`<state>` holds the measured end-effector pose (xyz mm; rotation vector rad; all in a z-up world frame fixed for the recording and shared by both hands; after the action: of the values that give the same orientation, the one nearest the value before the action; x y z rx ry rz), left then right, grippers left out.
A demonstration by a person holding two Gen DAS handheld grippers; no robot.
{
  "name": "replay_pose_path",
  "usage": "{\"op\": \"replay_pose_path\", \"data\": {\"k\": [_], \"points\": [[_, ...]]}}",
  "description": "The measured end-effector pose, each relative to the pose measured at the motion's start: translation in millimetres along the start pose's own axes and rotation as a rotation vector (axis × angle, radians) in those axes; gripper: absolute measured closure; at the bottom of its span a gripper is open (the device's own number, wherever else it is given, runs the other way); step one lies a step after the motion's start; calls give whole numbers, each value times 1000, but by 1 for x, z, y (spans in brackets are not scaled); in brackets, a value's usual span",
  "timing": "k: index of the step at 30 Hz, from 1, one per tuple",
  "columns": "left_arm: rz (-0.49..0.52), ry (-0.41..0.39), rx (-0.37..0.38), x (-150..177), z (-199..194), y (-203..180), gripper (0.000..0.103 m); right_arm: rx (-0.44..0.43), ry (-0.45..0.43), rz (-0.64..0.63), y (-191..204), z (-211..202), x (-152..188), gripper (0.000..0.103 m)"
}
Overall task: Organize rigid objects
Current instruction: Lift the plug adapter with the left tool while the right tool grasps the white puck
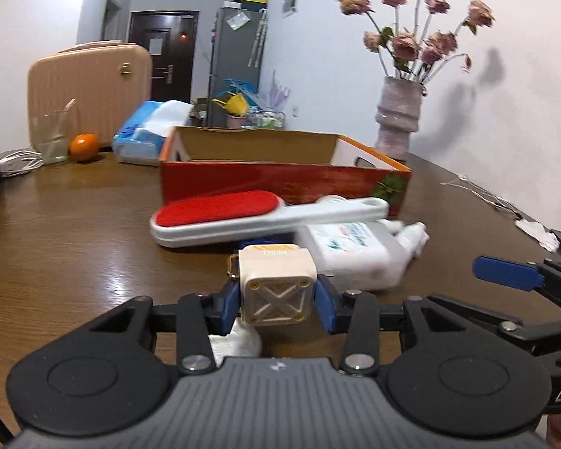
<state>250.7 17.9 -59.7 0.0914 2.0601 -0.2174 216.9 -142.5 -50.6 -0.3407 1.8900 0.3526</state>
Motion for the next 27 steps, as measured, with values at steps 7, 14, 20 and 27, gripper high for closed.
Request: {"op": "replay_pose_path", "data": {"k": [7,14,20,27], "points": [[6,-38,30,-8,-22,-11,61,-22,1,-3,0,-12,8,15],[-28,-23,-123,10,-51,35,61,-105,57,-17,22,2,15,20],[-50,2,-195,22,-54,72,61,-167,146,-79,66,38,14,26],[-65,24,-206,27,-51,95,60,-192,225,-147,104,73,16,45]]}}
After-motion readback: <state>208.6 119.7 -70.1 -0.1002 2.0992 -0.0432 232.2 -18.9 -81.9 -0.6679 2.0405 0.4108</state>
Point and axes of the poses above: each gripper's, at about its wrist camera, not at the fingertips, and z roughly the way its jaws point, y to its left, x to its underside, the point moved 7 cm from there along z, roughly the way its jaws point, and after that the axes turned 1 degree about -z, right-handed, at the moved point
